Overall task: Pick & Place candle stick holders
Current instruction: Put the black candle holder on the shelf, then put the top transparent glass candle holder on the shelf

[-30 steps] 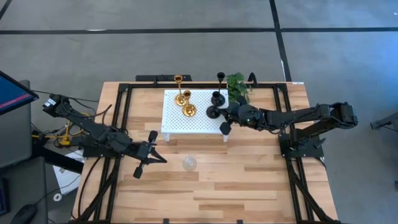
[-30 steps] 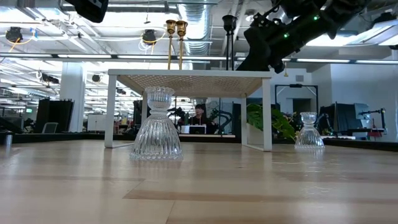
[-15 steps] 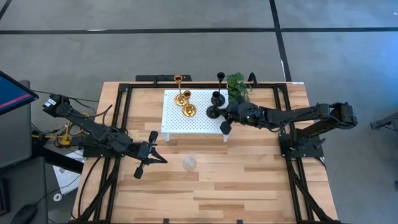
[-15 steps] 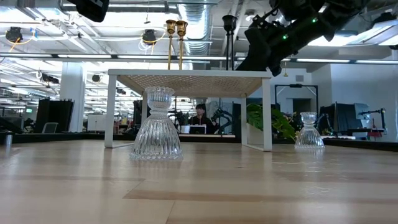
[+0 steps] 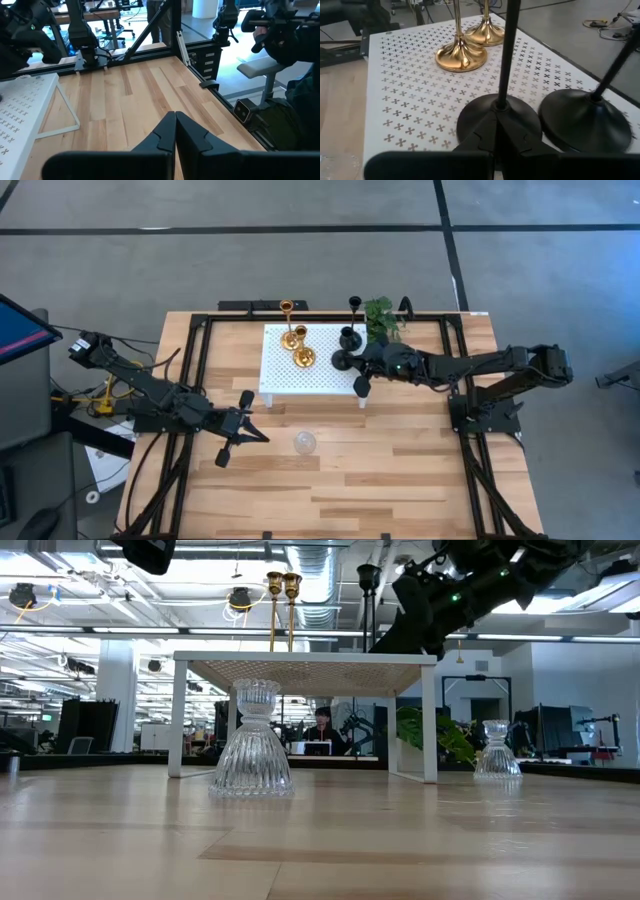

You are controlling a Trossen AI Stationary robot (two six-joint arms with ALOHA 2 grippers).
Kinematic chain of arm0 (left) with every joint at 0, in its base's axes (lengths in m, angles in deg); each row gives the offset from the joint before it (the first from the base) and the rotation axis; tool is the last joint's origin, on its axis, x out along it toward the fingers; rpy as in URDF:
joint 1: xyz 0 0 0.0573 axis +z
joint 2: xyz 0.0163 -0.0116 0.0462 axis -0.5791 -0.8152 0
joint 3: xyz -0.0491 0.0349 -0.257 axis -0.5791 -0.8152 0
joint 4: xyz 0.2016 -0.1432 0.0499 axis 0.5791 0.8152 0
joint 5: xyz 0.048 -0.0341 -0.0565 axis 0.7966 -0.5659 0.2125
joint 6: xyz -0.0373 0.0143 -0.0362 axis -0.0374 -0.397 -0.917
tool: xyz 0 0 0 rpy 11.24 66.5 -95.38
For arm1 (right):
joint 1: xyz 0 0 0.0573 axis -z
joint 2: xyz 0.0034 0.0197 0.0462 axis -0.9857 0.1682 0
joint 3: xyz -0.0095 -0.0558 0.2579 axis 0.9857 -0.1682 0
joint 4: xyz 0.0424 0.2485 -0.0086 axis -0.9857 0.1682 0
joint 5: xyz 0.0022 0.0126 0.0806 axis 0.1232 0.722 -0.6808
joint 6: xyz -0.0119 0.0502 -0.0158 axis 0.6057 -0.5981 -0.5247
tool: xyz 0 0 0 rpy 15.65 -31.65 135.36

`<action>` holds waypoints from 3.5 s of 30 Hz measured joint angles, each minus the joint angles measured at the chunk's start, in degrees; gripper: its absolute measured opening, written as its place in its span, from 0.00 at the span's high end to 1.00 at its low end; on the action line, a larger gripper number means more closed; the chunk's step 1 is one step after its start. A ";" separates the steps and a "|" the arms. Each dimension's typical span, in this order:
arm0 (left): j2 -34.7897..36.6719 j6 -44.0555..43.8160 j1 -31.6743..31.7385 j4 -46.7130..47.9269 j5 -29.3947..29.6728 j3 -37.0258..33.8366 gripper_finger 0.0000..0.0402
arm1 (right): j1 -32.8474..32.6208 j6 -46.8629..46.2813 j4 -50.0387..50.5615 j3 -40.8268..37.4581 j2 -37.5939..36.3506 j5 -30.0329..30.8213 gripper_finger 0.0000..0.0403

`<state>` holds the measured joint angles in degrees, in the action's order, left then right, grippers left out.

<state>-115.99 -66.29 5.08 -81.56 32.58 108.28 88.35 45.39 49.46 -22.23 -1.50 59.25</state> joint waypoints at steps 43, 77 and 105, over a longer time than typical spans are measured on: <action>0.02 -1.68 -0.07 -0.28 -0.09 -0.02 0.98 | -20.26 -18.84 26.28 -15.76 -31.23 24.70 1.00; 0.02 -1.12 -0.07 -0.28 0.02 -0.02 0.98 | -14.80 -46.91 28.45 -26.91 -18.72 25.48 0.64; 0.02 0.46 -0.07 -0.28 -0.01 -0.04 0.98 | -2.22 -31.23 10.52 -26.88 -16.79 29.75 0.81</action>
<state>-115.97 -65.83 5.02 -81.84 32.57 108.24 86.13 14.16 59.98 -49.11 -18.30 89.00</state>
